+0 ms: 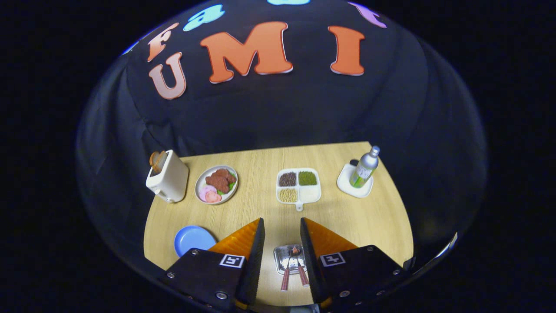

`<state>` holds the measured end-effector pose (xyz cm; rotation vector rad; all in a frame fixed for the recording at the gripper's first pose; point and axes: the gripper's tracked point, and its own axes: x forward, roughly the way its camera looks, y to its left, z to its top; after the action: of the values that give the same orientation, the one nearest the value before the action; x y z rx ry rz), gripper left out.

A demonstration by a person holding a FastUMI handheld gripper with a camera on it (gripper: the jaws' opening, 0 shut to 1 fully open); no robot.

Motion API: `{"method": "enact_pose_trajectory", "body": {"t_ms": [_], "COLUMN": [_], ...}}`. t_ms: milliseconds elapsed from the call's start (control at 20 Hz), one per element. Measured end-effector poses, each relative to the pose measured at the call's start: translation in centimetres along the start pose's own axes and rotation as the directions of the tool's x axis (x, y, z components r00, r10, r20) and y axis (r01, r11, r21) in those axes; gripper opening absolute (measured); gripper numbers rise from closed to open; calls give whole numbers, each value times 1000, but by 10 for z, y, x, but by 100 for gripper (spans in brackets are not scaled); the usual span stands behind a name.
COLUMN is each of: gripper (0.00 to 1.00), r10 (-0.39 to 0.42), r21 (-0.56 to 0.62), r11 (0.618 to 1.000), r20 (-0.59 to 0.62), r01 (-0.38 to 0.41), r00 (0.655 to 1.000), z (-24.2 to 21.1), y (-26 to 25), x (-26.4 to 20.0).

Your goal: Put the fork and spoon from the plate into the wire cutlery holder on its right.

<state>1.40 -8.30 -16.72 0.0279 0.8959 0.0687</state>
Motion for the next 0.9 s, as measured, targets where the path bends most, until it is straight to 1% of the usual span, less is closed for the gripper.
{"method": "enact_pose_trajectory", "body": {"t_ms": [100, 150, 200, 250, 300, 400, 450, 500, 550, 650, 900], "gripper": [49, 55, 59, 65, 67, 72, 77, 80, 85, 91, 95], "r10": [-7, -15, -41, -59, -72, -82, -86, -87, -88, -82, -50], "r21": [1, 0, -5, -12, -18, -26, -28, -32, -34, -36, -26], "r11": [1000, 1000, 999, 998, 997, 995, 994, 993, 992, 992, 996], "r20": [128, 180, 219, 260, 304, 395, 443, 486, 524, 576, 649], "r01": [7, 16, 43, 65, 81, 100, 109, 117, 124, 125, 87], "r00": [992, 983, 975, 964, 950, 915, 893, 870, 847, 813, 759], "z": [28, 37, 44, 51, 60, 79, 88, 97, 105, 116, 131], "y": [1, -1, -6, -9, -11, -10, -9, -8, -7, -2, 9], "x": [-13, -20, -23, -31, -37, -54, -62, -70, -79, -92, -111]}}
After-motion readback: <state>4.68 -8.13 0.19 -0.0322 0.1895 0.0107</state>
